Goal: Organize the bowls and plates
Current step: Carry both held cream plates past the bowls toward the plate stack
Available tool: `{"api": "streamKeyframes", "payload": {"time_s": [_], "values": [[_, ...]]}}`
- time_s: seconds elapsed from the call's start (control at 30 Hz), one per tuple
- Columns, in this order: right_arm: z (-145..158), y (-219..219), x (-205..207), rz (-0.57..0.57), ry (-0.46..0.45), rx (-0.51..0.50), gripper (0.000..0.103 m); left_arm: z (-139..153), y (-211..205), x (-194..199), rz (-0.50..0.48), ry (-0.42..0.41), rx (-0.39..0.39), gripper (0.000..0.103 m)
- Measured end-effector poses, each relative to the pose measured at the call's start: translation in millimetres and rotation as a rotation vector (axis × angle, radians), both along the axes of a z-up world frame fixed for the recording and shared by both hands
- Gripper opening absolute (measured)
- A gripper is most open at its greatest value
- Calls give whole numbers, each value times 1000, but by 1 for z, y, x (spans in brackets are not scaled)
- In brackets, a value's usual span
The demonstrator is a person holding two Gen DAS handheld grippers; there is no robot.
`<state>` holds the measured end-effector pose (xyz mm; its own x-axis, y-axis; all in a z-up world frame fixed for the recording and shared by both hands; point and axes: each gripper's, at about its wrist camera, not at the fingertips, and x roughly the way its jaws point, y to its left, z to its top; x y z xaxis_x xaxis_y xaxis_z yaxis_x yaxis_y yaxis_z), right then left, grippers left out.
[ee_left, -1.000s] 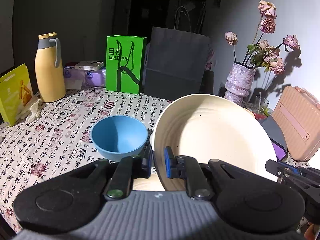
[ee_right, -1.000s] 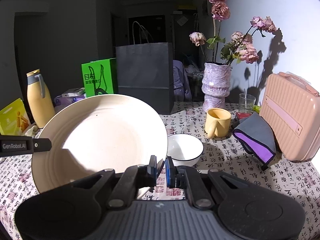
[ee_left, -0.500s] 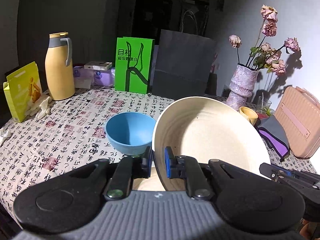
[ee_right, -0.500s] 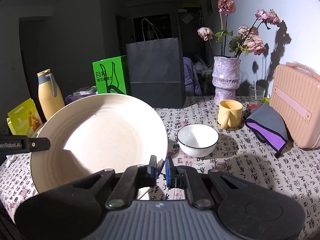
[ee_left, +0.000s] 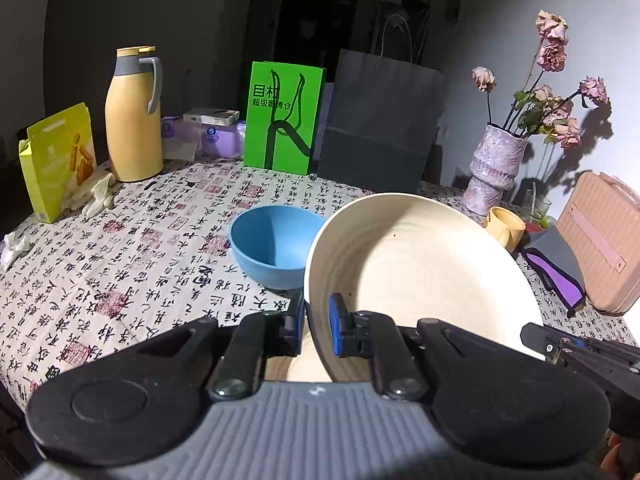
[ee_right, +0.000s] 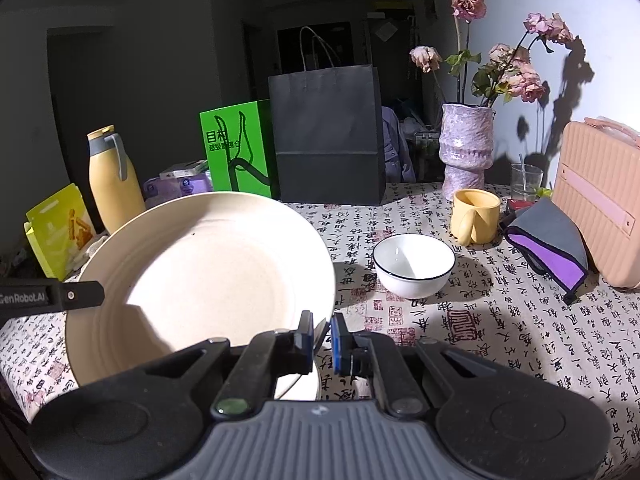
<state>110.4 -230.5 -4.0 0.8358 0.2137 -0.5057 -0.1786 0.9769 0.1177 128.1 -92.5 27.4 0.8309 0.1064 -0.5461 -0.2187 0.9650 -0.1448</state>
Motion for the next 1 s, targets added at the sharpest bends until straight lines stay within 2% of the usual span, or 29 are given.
{"api": "streamKeyframes", "payload": {"time_s": [1.0], "values": [[-29,20,1,41,69,-32,9,-39,16,-7,30,67,-25,13]]}}
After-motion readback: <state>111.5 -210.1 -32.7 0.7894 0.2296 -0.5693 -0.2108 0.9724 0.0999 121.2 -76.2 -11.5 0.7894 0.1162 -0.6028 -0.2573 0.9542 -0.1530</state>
